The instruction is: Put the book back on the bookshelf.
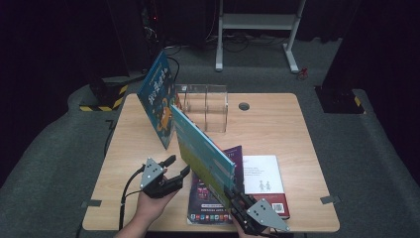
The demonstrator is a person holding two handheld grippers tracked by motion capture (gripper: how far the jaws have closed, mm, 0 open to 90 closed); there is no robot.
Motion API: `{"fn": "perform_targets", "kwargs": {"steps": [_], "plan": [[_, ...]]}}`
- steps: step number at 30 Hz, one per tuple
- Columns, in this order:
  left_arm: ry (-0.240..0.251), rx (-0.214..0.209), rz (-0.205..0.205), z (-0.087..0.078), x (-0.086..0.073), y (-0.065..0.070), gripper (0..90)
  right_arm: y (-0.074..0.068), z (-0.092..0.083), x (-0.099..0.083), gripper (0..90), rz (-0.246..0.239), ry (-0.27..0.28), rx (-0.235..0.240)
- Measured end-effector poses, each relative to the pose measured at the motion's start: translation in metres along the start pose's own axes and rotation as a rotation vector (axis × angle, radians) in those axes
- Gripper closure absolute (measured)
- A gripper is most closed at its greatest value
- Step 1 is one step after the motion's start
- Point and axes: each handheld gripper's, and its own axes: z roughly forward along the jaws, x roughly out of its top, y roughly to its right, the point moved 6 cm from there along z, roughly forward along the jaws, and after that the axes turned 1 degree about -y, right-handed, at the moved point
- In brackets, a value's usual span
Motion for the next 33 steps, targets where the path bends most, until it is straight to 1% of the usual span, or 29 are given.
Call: {"fn": "perform_targets", "kwargs": {"steps": [3,5,7,9,12,14,19,21,23,24,26,27,33], "plan": [[-0.006,0.001,-0.004,0.001,-0.001,-0.002,35.9,0.000,0.002,-0.001,80.0,-0.012,-0.001,-0.003],[-0.004,0.001,0.000,0.001,-0.001,-0.002,35.9,0.000,0.004,-0.001,80.1,-0.010,-0.002,-0.001],[-0.003,0.000,-0.001,0.001,0.000,-0.002,35.9,-0.002,0.004,-0.001,80.0,-0.025,-0.003,-0.003],[0.002,-0.002,-0.003,0.001,0.000,-0.001,35.8,-0.005,0.006,-0.002,80.2,-0.022,-0.007,0.001],[0.004,-0.002,0.000,0.001,0.001,-0.001,35.4,-0.009,0.009,-0.003,80.0,0.003,-0.016,0.017],[0.004,-0.003,-0.011,0.001,0.002,-0.002,35.0,-0.012,0.011,-0.003,79.9,-0.009,-0.019,0.011],[-0.004,0.008,-0.012,0.006,0.004,-0.005,34.9,-0.015,0.012,-0.004,79.9,-0.014,-0.023,0.014],[-0.008,0.014,-0.004,0.010,0.004,-0.005,35.3,-0.016,0.012,-0.004,79.8,-0.028,-0.027,0.012],[-0.013,0.017,-0.008,0.012,0.003,-0.006,35.4,-0.017,0.012,-0.004,79.3,-0.027,-0.027,0.022],[-0.014,0.016,-0.017,0.013,0.002,-0.006,35.4,-0.017,0.012,-0.003,78.8,-0.029,-0.026,0.026],[-0.018,0.023,-0.012,0.013,0.001,-0.008,35.3,-0.019,0.012,-0.002,77.8,-0.026,-0.020,0.038],[-0.019,0.021,-0.016,0.013,0.001,-0.009,35.3,-0.019,0.012,-0.001,77.7,-0.031,-0.016,0.041],[-0.016,0.022,-0.025,0.013,0.002,-0.011,35.0,-0.022,0.015,0.001,73.0,-0.008,-0.016,0.061]]}}
